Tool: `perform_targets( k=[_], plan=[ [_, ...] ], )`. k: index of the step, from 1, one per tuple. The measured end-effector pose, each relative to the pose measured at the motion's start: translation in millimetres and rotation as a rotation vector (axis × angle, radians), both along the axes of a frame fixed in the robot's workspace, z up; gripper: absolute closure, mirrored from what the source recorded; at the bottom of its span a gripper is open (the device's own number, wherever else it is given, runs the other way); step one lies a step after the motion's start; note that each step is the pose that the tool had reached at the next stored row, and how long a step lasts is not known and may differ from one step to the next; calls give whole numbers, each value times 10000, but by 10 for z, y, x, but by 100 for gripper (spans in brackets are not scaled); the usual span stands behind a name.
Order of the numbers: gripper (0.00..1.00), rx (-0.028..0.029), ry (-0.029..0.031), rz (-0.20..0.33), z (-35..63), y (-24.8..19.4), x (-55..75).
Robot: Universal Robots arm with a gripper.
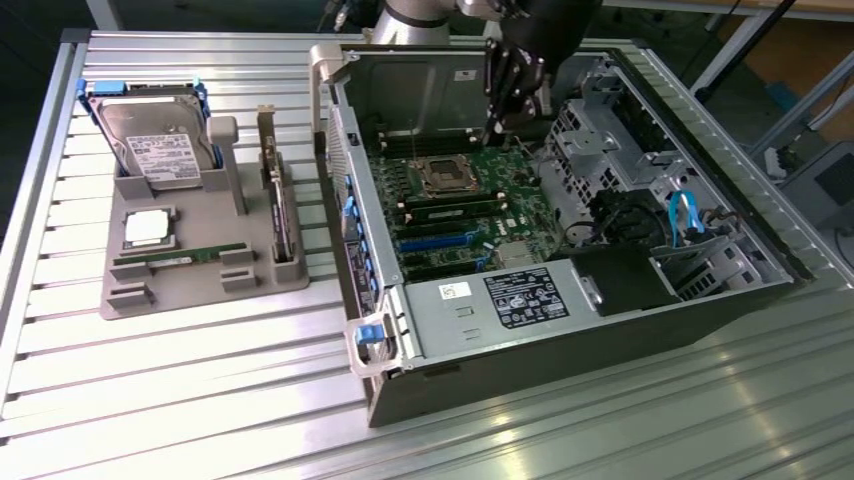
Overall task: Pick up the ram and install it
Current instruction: 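Press down the ram until it locks into place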
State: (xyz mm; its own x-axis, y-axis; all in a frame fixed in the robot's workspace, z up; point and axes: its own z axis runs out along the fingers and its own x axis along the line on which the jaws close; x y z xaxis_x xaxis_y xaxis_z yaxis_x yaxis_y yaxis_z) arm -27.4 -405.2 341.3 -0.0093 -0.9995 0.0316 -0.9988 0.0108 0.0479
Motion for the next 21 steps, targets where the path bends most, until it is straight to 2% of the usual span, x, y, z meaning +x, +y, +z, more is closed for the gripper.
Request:
perform_targets(
  k=[10,21],
  plan=[
    [90,2,0,0,104,0,0],
    [90,1,0,0,105,0,0]
  ],
)
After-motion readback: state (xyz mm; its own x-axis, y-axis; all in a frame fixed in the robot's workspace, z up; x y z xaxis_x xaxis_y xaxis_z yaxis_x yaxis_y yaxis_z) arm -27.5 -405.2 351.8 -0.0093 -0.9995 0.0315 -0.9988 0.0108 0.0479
